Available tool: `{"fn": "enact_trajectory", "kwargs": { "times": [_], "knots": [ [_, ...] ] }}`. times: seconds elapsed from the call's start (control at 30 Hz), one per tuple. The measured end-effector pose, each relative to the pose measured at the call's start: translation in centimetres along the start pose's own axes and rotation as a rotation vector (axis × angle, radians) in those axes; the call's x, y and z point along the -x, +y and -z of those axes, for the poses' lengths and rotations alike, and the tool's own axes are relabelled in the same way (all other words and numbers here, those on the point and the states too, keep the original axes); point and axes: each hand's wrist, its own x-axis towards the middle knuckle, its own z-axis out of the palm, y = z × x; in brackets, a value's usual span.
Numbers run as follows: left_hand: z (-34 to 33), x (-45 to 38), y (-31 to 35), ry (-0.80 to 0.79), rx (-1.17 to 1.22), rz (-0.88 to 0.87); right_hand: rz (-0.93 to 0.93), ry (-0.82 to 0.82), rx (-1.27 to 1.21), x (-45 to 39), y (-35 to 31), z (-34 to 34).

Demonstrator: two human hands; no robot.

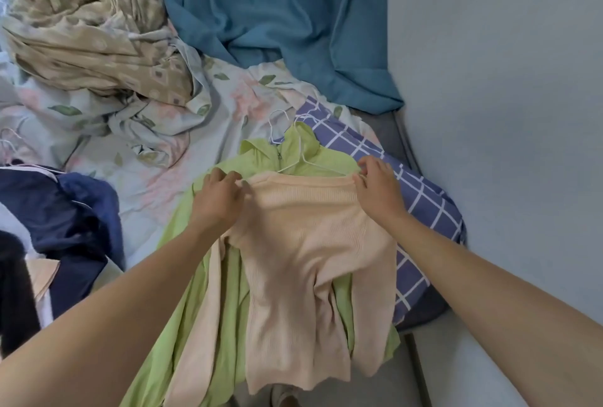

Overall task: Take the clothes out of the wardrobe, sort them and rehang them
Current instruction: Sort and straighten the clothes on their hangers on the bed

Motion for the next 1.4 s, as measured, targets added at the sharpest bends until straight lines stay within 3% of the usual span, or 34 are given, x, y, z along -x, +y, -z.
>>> {"fn": "enact_trajectory", "kwargs": {
  "times": [0.17,0.57,0.8,1.17,1.4],
  "knots": [
    [1.4,2.7,-1.9,-0.012,-0.032,-0.044,0.184,0.068,0.122,1.7,-2.3,-0.7],
    [8.1,9.7,-15.5,0.099,-0.069,0.107,0.284,-0.201,-0.015,5.9,-18.1,-8.4],
    [11.2,16.0,-29.2,0.177,-0.062,0.177,0.376,-0.285,-0.001,10.5,-31.9,-16.8],
    [21.1,23.1,-58.3,0.204,-0.142,0.186,0.395,-0.315,-0.084,16.9,-56.4,-33.7],
    [24.0,19.2,-68.3,0.19,0.027,0.324,0.22,-0.376,0.099,13.6,-61.8,-36.7]
  ]
}}
